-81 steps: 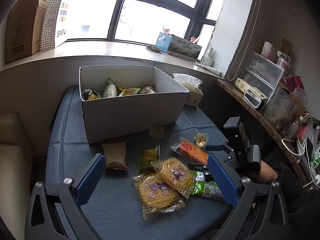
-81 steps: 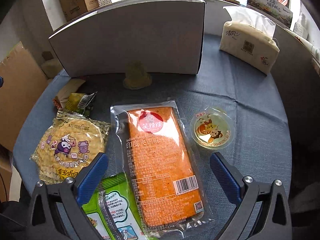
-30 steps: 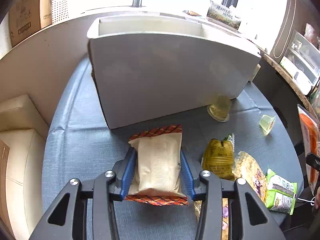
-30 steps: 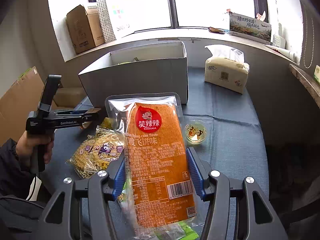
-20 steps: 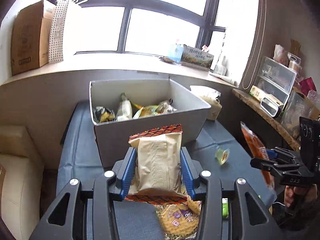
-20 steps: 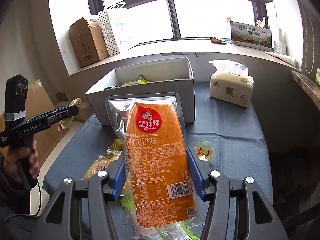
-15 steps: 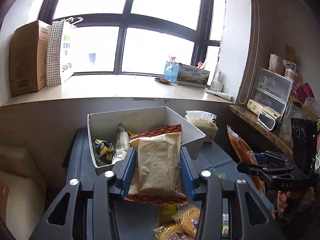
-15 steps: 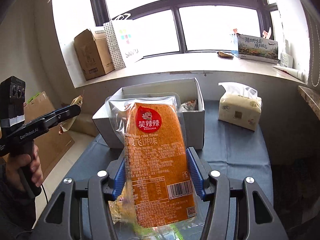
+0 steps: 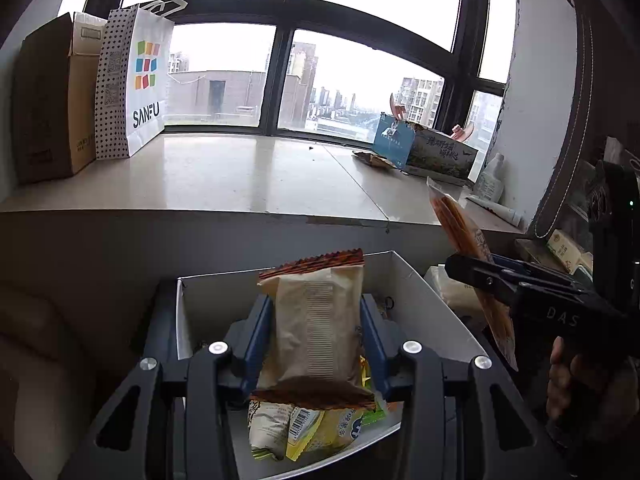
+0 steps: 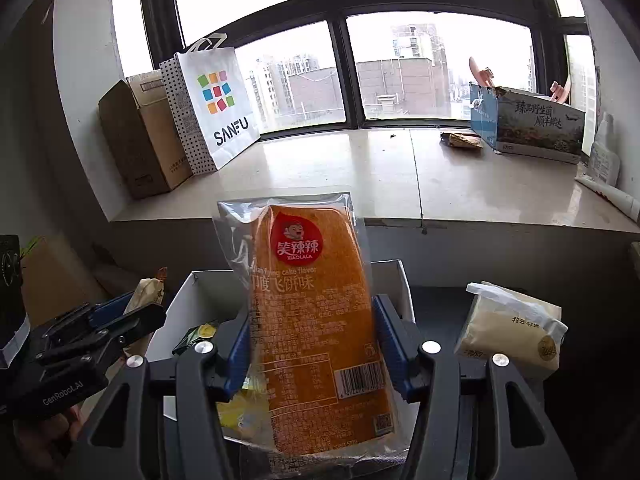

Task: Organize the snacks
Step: 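Carry brown paper snack with left tool while right tool carries orange cake pack into box, then withdraw both tools from the box back over the remaining snacks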

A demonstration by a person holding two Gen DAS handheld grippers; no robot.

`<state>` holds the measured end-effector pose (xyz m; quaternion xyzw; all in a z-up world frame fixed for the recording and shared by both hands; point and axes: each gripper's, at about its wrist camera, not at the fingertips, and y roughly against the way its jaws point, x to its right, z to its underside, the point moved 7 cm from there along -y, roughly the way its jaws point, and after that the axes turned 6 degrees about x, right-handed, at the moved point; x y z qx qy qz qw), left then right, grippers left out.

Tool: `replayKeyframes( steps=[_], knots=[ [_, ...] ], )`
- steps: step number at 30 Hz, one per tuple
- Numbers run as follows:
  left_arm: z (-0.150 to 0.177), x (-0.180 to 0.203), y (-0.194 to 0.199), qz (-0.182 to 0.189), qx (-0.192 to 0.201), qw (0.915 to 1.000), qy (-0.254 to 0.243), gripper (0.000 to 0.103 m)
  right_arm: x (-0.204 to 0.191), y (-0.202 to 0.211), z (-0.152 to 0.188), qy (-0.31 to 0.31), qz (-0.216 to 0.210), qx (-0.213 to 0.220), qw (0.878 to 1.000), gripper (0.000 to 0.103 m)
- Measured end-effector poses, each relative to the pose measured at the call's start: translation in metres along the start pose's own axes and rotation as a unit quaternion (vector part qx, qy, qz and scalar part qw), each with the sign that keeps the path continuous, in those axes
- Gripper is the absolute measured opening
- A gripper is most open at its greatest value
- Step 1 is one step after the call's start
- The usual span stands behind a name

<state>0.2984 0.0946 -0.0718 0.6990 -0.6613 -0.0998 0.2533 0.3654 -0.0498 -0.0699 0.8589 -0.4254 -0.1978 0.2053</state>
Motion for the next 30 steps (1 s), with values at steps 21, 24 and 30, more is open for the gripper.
replayKeyframes(
  steps=[21,24,30],
  knots=[
    [0.023,0.000,0.036,0.018,-0.002,0.9998,-0.012,0.103,0.014,0.024,0.003,-0.057,-0.023,0.029,0.998,0.103],
    [0.032,0.018,0.057,0.041,-0.012,0.9986,-0.029,0.103,0.004,0.058,0.006,-0.045,-0.056,0.051,0.996,0.103],
    [0.054,0.052,0.111,0.102,-0.008,0.9934,-0.050,0.103,-0.007,0.128,0.024,-0.047,-0.107,0.077,0.990,0.103]
  ],
)
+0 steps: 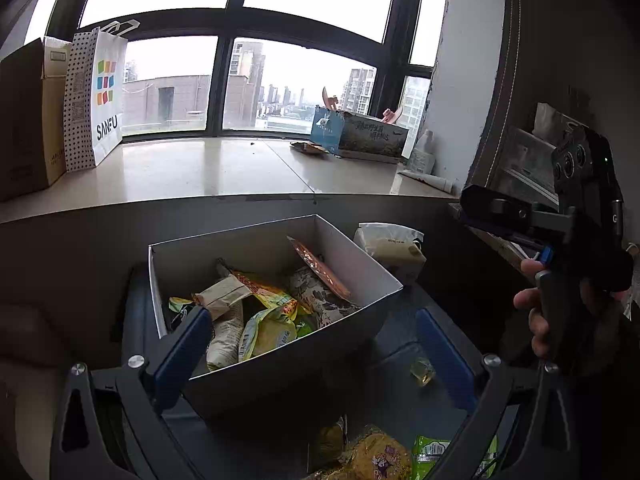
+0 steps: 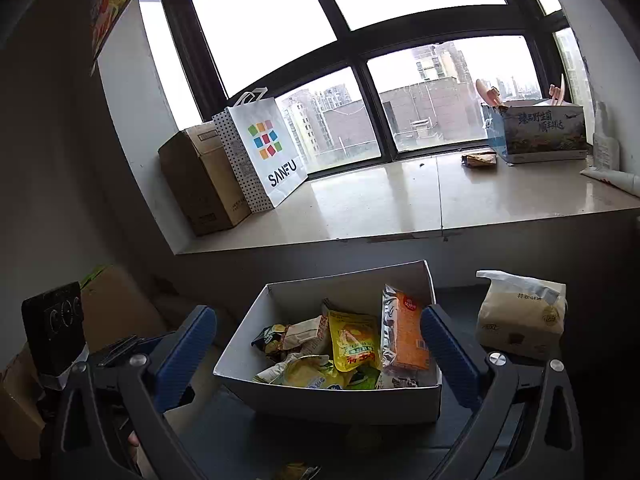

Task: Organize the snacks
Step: 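Withdraw both tools from the box back over the remaining snacks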

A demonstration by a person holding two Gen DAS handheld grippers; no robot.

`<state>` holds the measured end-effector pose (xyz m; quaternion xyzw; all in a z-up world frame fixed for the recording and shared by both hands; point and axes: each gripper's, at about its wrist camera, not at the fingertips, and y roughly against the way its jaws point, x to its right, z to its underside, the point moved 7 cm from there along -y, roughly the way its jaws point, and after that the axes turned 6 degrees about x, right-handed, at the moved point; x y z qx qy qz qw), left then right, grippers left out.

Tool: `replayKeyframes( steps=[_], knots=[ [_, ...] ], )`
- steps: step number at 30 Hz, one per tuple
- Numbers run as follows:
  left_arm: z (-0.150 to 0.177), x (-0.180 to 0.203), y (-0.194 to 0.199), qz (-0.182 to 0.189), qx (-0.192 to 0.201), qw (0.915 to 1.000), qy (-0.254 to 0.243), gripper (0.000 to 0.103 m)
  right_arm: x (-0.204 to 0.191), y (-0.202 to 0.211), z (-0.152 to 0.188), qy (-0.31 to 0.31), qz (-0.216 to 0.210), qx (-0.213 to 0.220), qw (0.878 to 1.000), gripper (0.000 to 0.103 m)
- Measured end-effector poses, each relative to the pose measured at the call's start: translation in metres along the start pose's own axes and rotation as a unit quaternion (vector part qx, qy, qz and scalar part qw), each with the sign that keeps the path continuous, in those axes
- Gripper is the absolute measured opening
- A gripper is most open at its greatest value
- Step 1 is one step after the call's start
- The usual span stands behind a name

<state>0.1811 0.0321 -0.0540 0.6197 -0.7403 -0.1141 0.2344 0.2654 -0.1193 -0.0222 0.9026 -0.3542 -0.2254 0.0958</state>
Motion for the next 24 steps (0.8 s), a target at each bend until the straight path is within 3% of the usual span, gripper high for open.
replayKeyframes(
  steps=[4,8,14,18,20,24],
  knots=[
    [0.029,0.023,0.022,0.029,-0.018,0.9994,-0.005,0.103,-0.008,0.050,0.018,0.031,0.001,0.028,0.999,0.103],
    [0.053,0.034,0.040,0.030,-0.022,0.9993,0.000,0.103,-0.005,0.091,0.043,0.050,0.005,0.019,0.999,0.103],
    [0.077,0.041,0.054,0.048,-0.028,0.9970,0.053,0.103,0.029,0.146,0.085,0.017,0.068,0.028,0.997,0.103],
    [0.096,0.049,0.049,0.041,-0.044,0.9968,0.052,0.103,0.059,0.158,0.116,-0.036,0.096,0.019,0.995,0.103],
    [0.103,0.052,0.047,0.038,-0.051,0.9969,0.046,0.103,0.076,0.154,0.132,-0.049,0.130,0.004,0.990,0.103],
    [0.112,0.054,0.046,0.027,-0.058,0.9973,0.035,0.103,0.087,0.137,0.154,-0.060,0.136,-0.026,0.989,0.103]
  ],
)
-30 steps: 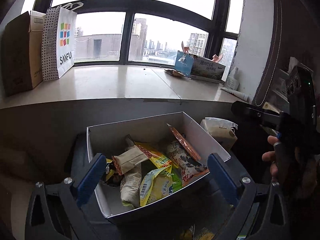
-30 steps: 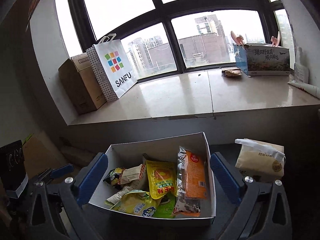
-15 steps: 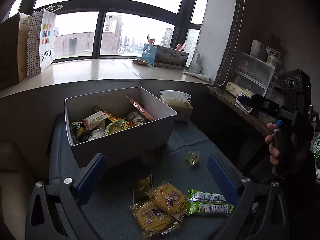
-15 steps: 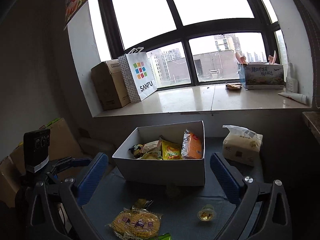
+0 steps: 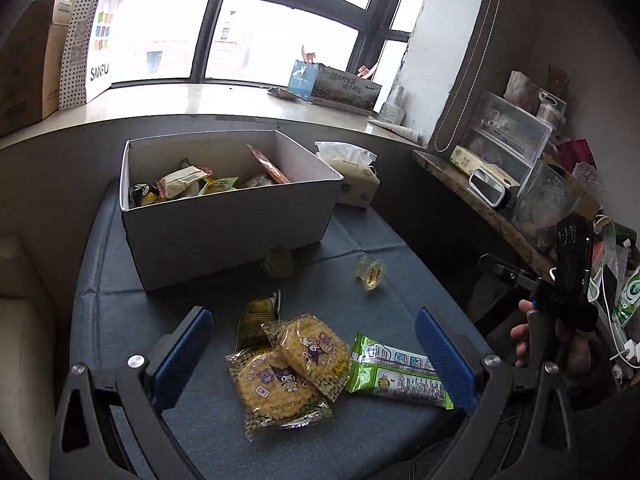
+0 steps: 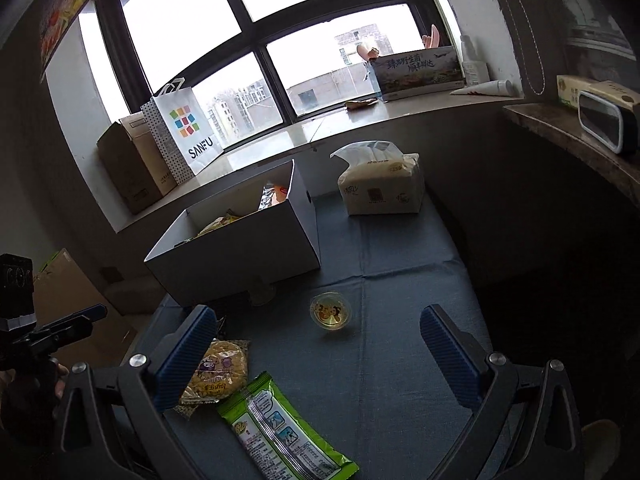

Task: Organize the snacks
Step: 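Withdraw both tools from the box back over the remaining snacks, then grasp yellow chip bag with left tool while right tool grasps round jelly cup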

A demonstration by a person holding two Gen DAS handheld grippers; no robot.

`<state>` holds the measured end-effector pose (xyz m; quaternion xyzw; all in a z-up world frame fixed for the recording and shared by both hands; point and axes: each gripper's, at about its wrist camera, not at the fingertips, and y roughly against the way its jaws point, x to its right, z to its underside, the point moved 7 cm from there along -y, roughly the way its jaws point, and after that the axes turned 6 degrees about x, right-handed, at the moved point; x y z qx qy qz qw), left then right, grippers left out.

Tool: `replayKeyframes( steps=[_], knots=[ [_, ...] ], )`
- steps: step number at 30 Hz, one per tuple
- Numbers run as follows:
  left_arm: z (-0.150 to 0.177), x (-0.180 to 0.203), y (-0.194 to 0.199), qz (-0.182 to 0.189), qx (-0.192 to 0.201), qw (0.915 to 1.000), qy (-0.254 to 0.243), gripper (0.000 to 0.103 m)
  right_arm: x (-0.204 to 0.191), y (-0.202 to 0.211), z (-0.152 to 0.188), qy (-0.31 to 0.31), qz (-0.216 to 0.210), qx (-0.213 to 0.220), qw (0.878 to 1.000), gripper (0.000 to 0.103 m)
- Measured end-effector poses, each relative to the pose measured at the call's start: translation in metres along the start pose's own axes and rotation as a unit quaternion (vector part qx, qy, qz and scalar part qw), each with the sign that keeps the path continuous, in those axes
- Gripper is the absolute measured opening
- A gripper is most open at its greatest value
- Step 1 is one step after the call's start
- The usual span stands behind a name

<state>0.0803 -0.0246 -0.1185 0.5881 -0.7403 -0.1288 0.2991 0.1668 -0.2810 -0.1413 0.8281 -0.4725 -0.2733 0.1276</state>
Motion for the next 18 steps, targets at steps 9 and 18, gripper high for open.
replayKeyframes(
  steps=[9,18],
  knots=[
    [0.007,-0.010,-0.002,-0.006,-0.007,0.9999,0.012,0.103,-0.012,-0.073,0.029,0.100,0.049,-0.082,0.990,0.103],
    [0.019,-0.020,-0.007,-0.015,-0.027,0.9993,0.022,0.103,0.003,-0.141,0.042,0.117,0.053,-0.143,0.981,0.103]
  ],
)
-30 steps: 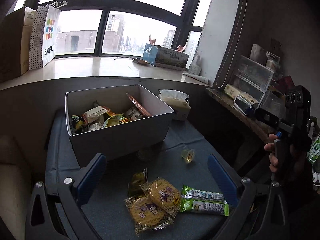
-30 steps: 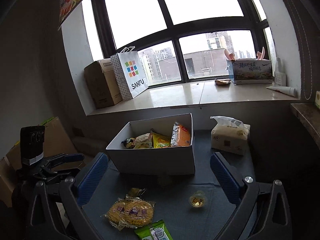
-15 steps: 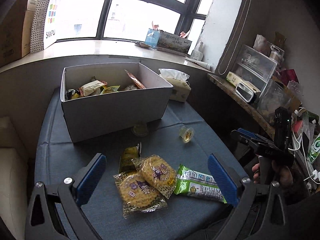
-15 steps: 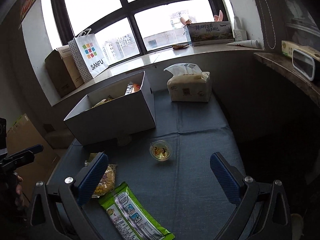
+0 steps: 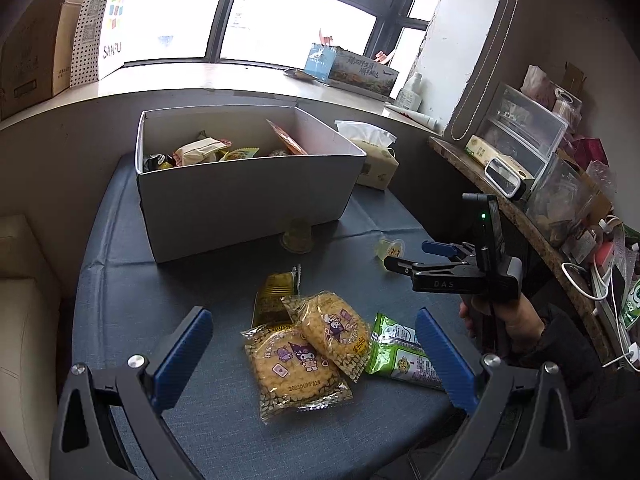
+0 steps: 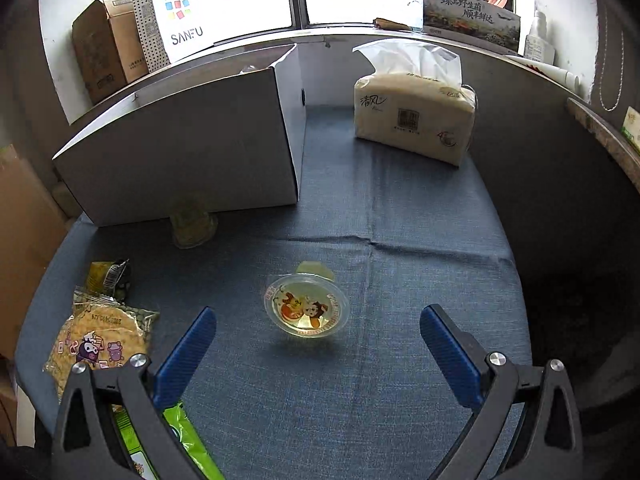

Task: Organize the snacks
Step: 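Grasp yellow chip bag with left tool while right tool grasps round jelly cup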

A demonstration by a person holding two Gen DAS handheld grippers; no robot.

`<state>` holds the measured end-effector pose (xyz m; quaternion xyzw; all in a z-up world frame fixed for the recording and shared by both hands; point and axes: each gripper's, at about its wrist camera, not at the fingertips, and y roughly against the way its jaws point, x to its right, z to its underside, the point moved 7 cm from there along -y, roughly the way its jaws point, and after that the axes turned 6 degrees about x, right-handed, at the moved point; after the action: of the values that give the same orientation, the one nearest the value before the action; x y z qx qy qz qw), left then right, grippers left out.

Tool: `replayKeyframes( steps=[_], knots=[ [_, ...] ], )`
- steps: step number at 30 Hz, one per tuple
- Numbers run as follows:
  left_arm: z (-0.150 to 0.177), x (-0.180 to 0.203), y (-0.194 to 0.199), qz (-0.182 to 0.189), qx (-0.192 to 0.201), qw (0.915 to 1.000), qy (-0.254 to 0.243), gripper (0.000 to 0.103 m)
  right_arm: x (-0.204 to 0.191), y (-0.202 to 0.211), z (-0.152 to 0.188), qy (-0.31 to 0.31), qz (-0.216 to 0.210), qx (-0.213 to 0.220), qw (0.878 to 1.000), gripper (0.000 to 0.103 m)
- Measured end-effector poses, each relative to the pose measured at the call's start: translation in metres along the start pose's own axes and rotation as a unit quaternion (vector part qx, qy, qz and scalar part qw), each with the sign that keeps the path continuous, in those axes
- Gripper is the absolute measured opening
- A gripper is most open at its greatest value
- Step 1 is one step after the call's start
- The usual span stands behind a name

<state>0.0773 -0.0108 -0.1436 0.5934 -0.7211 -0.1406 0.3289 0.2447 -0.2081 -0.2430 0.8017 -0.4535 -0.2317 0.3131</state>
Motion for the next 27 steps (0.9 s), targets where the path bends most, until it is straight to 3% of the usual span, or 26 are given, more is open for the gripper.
replayKeyframes(
  steps=[1,2,5,6,9,17,21,23,27],
  knots=[
    [0.001,-0.001,-0.001,-0.002,-0.001,1.0000,0.003,0.103,-0.001,-0.005,0.000,-0.003,-0.006,-0.004,1.000,0.102],
    [0.002,-0.003,-0.002,-0.004,-0.003,1.0000,0.005,0.103,0.000,-0.010,0.001,-0.006,-0.007,-0.007,1.000,0.094],
    [0.003,-0.004,-0.003,-0.002,-0.008,0.9999,0.011,0.103,-0.001,-0.023,0.003,0.006,0.003,-0.017,1.000,0.052],
    [0.003,-0.004,-0.003,-0.005,-0.008,0.9999,0.010,0.103,-0.002,-0.021,0.002,0.014,0.004,-0.011,1.000,0.050],
    [0.005,-0.007,-0.004,-0.007,-0.012,0.9998,0.013,0.103,-0.002,-0.011,0.001,-0.017,-0.028,-0.009,0.999,0.050],
    [0.010,-0.011,-0.022,-0.006,-0.035,0.9989,0.030,0.103,-0.003,0.038,0.007,-0.043,-0.061,0.023,0.997,0.050],
    [0.005,-0.015,-0.051,-0.011,-0.054,0.9981,0.028,0.103,-0.006,0.069,0.017,-0.054,-0.080,0.046,0.994,0.050],
    [0.004,-0.020,-0.073,-0.033,-0.074,0.9964,0.026,0.103,-0.009,0.082,0.021,-0.061,-0.088,0.056,0.993,0.050],
    [0.004,-0.026,-0.117,-0.043,-0.106,0.9932,0.022,0.103,-0.009,0.092,0.027,-0.062,-0.085,0.052,0.993,0.050]
  ],
)
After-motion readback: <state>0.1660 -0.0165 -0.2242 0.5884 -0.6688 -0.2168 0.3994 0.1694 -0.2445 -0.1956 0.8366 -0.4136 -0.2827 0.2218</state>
